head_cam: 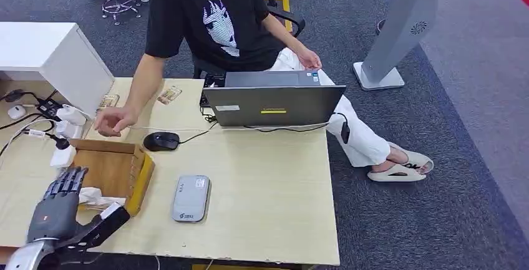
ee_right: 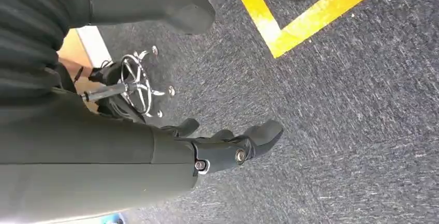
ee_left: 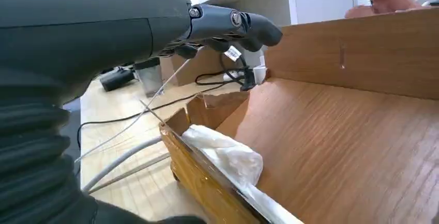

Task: Pass the card to the sensor for recognition and then transmit it.

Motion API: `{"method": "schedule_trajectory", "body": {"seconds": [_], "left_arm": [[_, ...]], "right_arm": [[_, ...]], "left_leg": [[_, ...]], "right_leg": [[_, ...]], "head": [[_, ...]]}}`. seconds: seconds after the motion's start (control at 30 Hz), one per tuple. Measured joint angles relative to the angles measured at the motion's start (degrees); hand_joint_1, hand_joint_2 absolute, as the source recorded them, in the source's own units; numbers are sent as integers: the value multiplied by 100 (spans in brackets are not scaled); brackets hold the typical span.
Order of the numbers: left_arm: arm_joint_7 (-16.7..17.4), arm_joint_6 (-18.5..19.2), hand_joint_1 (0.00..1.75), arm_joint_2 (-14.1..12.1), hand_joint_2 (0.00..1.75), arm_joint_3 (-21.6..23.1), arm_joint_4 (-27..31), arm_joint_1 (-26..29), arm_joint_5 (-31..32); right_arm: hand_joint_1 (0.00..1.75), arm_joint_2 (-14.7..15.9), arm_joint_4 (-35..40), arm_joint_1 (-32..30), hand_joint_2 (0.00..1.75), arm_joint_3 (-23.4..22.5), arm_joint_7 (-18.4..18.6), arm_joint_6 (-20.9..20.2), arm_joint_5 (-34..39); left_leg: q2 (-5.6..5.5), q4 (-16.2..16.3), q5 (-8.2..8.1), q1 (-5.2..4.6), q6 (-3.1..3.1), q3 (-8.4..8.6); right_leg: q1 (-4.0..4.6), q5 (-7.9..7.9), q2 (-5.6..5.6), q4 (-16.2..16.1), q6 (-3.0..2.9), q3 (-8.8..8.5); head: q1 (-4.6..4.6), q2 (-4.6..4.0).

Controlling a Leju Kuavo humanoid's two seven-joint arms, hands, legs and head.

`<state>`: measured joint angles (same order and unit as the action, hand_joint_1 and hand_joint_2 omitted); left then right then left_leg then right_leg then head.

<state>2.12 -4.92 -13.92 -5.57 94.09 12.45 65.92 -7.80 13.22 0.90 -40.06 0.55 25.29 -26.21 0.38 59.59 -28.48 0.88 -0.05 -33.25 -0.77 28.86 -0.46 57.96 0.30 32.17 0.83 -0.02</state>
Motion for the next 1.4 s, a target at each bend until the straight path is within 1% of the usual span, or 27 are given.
{"method": "schedule_trajectory", "body": {"seconds": [0.03,0.4,0.6,0.87,1.13,1.4], "left_arm": [[0,4,175,-2,175,20,-28,-10,2],[-20,74,175,-61,175,177,-234,-70,-29],[-424,197,175,-127,175,295,-245,-99,-491],[-627,258,175,-271,175,638,-232,-127,-802],[-638,258,175,-332,175,793,-205,-141,-824],[-638,258,175,-337,175,824,-203,-162,-824]], "right_arm": [[0,0,0,1,175,-2,0,0,-20],[0,11,0,7,175,-77,0,-4,-85],[0,31,0,8,175,-114,-2,-77,-157],[0,42,0,20,175,-181,-35,-96,-256],[0,46,0,37,175,-247,-37,-103,-262],[0,48,0,41,175,-260,-37,-103,-262]], "left_leg": [[0,0,0,0,0,0],[0,0,0,0,0,-1],[1,0,0,0,0,0],[-1,0,0,-1,0,-1],[0,0,0,0,0,0],[0,0,0,0,0,0]], "right_leg": [[0,0,0,0,0,0],[0,0,0,0,0,0],[0,0,1,0,0,0],[-1,0,-1,0,0,0],[0,0,0,0,0,-1],[0,0,0,0,0,0]], "head": [[0,0],[0,0],[0,0],[2,0],[2,0],[0,0]]}}
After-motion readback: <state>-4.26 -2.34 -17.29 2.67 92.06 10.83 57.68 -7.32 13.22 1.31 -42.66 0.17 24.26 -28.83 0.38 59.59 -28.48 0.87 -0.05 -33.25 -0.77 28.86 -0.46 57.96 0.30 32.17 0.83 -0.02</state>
